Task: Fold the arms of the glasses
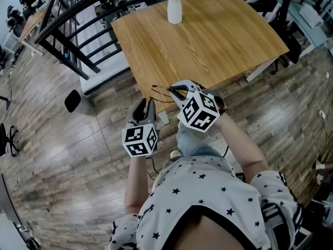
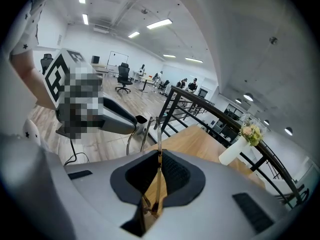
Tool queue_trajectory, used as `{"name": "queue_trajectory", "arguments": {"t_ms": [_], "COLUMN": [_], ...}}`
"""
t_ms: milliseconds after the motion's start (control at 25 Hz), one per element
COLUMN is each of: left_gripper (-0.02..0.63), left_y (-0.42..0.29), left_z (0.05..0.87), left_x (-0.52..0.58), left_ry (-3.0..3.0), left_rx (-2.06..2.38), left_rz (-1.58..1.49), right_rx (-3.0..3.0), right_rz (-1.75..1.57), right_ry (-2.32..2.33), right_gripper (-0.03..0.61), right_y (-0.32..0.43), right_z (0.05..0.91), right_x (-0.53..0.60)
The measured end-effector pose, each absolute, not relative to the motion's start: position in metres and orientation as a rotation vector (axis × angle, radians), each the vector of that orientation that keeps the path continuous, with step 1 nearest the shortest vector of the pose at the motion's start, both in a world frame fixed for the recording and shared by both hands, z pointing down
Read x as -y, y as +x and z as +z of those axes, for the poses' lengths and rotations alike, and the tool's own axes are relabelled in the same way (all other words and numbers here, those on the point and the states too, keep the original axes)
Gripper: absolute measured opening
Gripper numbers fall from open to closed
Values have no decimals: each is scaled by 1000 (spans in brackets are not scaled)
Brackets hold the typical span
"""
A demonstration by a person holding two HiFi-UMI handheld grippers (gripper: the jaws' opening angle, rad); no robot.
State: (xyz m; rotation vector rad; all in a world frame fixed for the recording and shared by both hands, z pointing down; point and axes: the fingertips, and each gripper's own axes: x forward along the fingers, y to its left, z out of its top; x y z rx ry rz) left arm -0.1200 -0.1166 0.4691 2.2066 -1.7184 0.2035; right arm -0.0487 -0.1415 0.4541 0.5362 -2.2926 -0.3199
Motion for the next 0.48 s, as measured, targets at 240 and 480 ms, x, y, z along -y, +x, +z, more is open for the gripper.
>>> {"name": "queue_trajectory", "arguments": {"t_ms": [240,480], "left_gripper": [91,80], "left_y": [-119,-118], "left_z": [466,465], "left_x": [120,124], "left_ry": [2207,2206], "left_rx": [1727,1735], "left_rz": [191,191], "right_rx": [2293,2293], "right_rz": [-309,-297], "right_ry": [509,477], "right_gripper": [20,20], "right_y": [-51,-55], "right_z": [460,467], "right_x": [136,130]}}
